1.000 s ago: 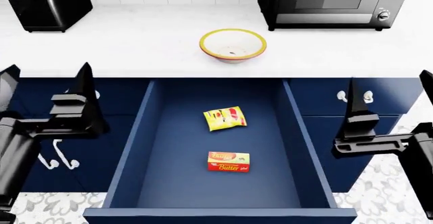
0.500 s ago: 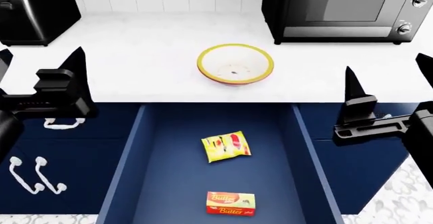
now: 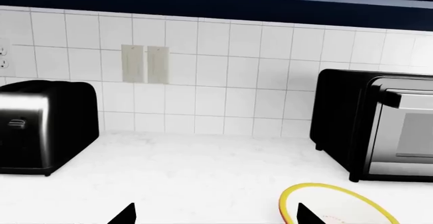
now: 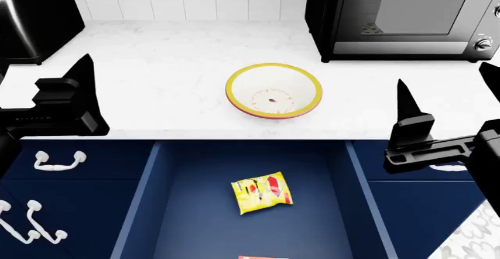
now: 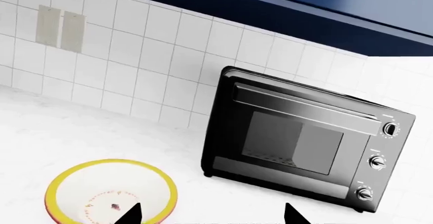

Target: Place the bar in the bowl and close the drawer.

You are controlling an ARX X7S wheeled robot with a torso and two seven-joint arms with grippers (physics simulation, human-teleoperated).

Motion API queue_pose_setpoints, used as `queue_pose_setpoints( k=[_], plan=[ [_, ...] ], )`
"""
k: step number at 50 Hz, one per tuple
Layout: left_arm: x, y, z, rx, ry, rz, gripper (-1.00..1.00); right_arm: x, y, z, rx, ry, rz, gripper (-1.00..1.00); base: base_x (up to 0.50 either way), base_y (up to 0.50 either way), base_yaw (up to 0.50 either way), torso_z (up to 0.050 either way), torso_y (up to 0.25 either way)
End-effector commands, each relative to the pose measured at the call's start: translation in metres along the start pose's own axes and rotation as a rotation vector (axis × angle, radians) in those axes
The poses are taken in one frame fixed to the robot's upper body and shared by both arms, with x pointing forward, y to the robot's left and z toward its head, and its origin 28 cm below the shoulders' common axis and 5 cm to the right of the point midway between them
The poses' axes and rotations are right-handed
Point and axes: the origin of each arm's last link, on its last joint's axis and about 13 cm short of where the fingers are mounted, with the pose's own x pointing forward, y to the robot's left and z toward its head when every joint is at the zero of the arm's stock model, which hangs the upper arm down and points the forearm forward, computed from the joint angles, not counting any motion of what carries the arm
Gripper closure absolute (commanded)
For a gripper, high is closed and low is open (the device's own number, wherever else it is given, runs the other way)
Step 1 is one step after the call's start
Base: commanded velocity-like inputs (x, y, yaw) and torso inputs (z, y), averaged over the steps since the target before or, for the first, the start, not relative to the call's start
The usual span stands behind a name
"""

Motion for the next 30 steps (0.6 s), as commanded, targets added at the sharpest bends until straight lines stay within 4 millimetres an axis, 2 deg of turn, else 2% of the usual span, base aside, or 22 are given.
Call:
queue_pose_setpoints(
  k=[1,10,21,30],
  plan=[
    [0.000,0.001,0.000,0.000,0.005,0.004,-1.00,0.000,0.000,0.003,-0.015,0.023,0.032,-1.00,0.00,0.00,0.00,0.000,0.000],
    [0.001,0.002,-0.001,0.002,0.009,0.005,-1.00,0.013,0.003,0.031,-0.065,0.089,0.164,-1.00,0.00,0.00,0.00,0.000,0.000],
    [0.002,0.004,0.001,0.013,0.012,0.011,-1.00,0.038,0.012,0.065,-0.135,0.264,0.429,-1.00,0.00,0.00,0.00,0.000,0.000],
    [0.004,0.005,0.001,0.025,0.020,0.021,-1.00,0.062,0.024,0.071,-0.201,0.365,0.679,-1.00,0.00,0.00,0.00,0.000,0.000]
  ],
)
